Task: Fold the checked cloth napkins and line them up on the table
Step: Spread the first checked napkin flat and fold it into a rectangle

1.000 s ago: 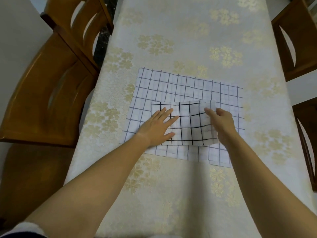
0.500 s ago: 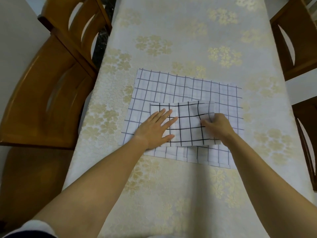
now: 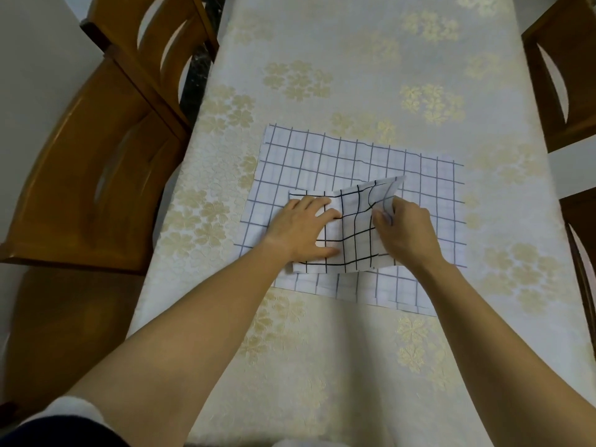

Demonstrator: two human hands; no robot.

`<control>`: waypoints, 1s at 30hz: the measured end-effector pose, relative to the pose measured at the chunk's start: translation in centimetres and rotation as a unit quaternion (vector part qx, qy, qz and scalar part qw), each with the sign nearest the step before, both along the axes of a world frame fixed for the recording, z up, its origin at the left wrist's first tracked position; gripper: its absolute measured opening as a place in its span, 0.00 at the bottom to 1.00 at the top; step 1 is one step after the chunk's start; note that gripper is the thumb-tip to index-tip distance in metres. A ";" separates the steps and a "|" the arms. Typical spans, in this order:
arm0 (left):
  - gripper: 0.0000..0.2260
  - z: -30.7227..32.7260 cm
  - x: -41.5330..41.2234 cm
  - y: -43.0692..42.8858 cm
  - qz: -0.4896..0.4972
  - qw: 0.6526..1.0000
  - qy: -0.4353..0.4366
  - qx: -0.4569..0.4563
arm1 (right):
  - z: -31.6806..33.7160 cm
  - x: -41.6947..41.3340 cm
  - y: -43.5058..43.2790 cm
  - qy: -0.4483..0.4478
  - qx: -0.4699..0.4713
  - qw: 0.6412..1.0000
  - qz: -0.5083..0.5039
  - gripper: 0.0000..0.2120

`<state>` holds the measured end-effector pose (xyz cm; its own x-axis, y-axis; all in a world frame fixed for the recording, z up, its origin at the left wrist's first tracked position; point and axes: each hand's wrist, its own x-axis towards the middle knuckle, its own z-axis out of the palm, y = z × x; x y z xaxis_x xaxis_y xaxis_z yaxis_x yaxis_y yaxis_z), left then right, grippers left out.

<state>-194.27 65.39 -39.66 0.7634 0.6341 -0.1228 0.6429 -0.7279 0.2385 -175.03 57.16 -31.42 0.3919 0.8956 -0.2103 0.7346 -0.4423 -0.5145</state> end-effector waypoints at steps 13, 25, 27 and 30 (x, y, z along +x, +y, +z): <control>0.26 3.9 -4.3 0.6 0.336 0.825 -0.346 -0.294 | 1.5 -8.0 1.4 -0.129 -0.039 0.986 0.096 0.21; 0.31 4.6 -2.5 2.3 0.454 0.690 -0.308 -0.471 | -0.7 -9.1 1.5 0.171 0.001 0.980 0.103 0.32; 0.33 4.2 -2.6 2.5 0.451 0.699 -0.309 -0.461 | -1.2 -6.4 2.0 0.128 0.043 0.990 0.028 0.27; 0.33 4.2 -2.5 2.7 0.430 0.727 -0.280 -0.456 | -2.4 -3.0 4.6 0.104 0.015 0.994 0.036 0.27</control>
<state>-196.82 68.14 -35.48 0.2243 0.7565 -0.6143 0.3825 0.5115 0.7695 -178.02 61.78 -33.78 0.2771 0.9267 -0.2536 0.6403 -0.3750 -0.6704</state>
